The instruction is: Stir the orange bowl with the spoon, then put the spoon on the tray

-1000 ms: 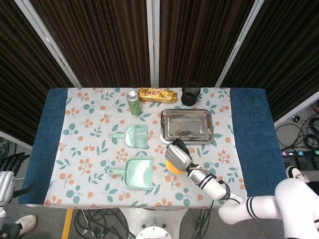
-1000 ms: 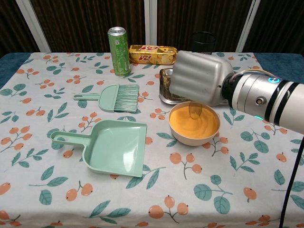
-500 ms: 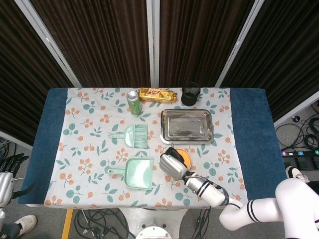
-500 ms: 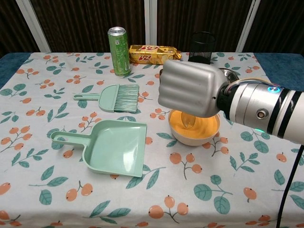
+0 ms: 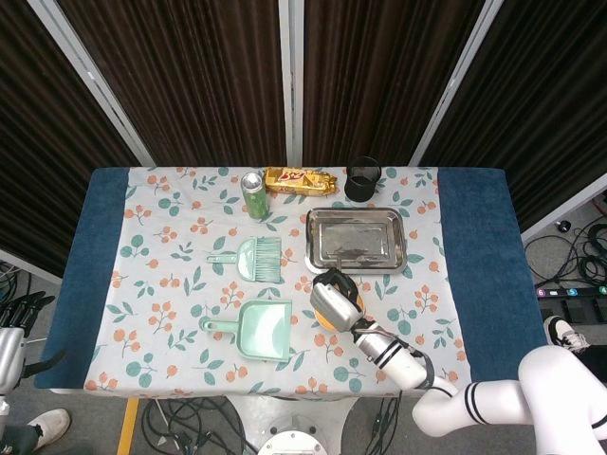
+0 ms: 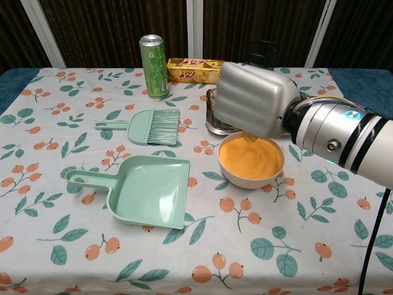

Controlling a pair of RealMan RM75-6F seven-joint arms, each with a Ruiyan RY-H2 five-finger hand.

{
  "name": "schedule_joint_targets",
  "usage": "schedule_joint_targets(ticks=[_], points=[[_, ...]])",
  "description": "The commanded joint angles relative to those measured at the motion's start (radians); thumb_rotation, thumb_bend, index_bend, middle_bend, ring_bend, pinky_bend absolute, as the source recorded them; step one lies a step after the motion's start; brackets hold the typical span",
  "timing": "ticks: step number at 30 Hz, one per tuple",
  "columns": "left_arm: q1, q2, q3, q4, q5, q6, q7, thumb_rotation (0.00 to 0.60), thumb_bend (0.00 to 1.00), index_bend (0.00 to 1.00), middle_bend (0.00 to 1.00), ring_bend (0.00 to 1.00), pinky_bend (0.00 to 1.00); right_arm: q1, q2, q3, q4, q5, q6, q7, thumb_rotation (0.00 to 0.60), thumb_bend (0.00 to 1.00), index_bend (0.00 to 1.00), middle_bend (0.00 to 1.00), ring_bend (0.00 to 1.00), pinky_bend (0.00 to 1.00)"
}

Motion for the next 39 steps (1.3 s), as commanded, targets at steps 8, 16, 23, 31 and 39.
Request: schedule_joint_targets(ticks=[8, 16, 23, 31, 39], points=[[0.001, -0.002, 0.001, -0.002, 0.005, 0.003, 0.003, 0.600, 0.13, 0.24, 0.24, 0.16, 0.17, -0.026, -0.010, -0.018, -0.006, -0.026, -0.012, -0.005, 0.600, 0.39, 0.91, 0.99, 0.99, 0.92], [0.004, -0.003, 0.001, 0.001, -0.001, 0.001, 0.000, 0.600, 0.13, 0.24, 0.24, 0.16, 0.17, -0.043, -0.045, 0.027, 0.024, -0.003, 0.002, 0.015, 0.600, 0.40, 0.99, 1.00, 1.00, 0.93], [0.000, -0.002, 0.000, 0.001, 0.002, -0.003, 0.002, 0.600, 0.13, 0.24, 0.24, 0.16, 0.17, -0.060, -0.034, 0.080, 0.038, 0.012, -0.007, 0.183, 0.600, 0.40, 1.00, 1.00, 1.00, 0.94], [-0.009, 0.003, -0.001, -0.011, 0.006, -0.015, 0.015, 0.600, 0.13, 0.24, 0.24, 0.16, 0.17, -0.071, -0.029, 0.237, 0.066, 0.149, -0.002, 0.390, 0.600, 0.40, 0.99, 1.00, 1.00, 0.94], [-0.012, 0.014, 0.001, -0.037, 0.000, -0.024, 0.043, 0.600, 0.13, 0.24, 0.24, 0.16, 0.17, -0.028, -0.074, 0.387, 0.196, 0.491, -0.138, 0.500, 0.600, 0.39, 0.90, 1.00, 1.00, 0.94]])
